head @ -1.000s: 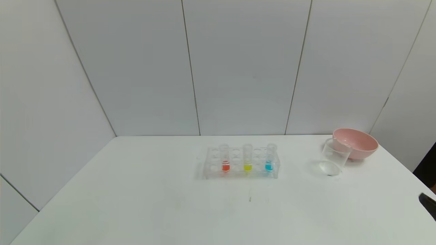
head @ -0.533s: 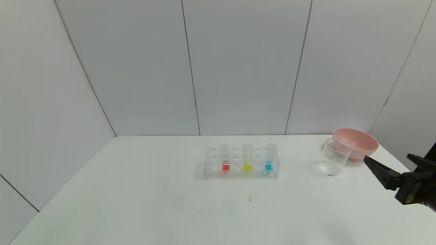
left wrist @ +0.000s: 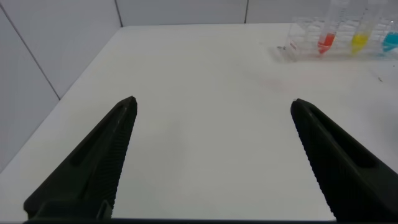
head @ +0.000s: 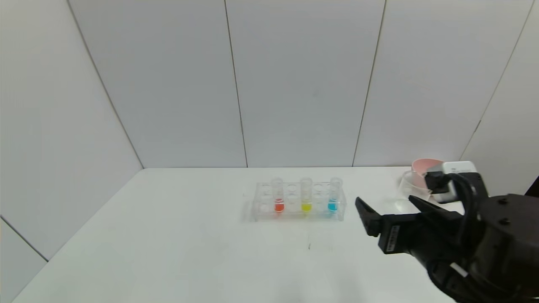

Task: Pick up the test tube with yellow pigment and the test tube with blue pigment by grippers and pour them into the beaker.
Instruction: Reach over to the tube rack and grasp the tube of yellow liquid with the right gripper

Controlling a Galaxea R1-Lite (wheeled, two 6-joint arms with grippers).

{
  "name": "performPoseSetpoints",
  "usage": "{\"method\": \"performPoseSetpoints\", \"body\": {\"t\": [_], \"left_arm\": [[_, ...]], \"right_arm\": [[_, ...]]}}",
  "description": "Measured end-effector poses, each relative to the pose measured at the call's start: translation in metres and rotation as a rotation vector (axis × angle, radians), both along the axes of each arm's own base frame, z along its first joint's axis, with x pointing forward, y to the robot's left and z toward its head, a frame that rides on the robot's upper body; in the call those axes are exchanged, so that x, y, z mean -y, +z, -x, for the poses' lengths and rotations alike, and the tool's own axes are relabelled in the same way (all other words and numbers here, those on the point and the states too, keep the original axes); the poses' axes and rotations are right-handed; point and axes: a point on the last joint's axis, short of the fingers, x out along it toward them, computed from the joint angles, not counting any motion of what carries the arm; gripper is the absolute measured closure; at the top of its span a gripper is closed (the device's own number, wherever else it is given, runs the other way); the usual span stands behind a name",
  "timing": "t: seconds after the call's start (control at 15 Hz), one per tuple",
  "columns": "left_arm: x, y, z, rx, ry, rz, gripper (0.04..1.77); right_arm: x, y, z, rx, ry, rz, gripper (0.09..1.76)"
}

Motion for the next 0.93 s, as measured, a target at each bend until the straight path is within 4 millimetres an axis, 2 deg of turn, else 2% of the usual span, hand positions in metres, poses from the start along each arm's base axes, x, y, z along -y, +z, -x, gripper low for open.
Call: {"method": "performPoseSetpoints", "body": {"t": [0.33, 0.53, 0.73, 0.93], "left_arm": [[0.000, 0.000, 0.000, 0.000, 0.000, 0.000, 0.05], [0.000, 0.000, 0.000, 0.000, 0.000, 0.000, 0.05], [0.000, 0.000, 0.000, 0.000, 0.000, 0.000, 0.05], [0.000, 0.000, 0.000, 0.000, 0.000, 0.000, 0.05]], "right_arm": [[-0.069, -0.017, -0.011, -0.006, 0.033, 0.019, 0.14], [-0.089, -0.034, -0.021, -0.016, 0.028, 0.040, 0.14], [-0.100, -0.050, -0.034, -0.025, 0.020, 0.055, 0.14], [-0.109, -0.054, -0.044, -0.024, 0.013, 0.050, 0.14]]}}
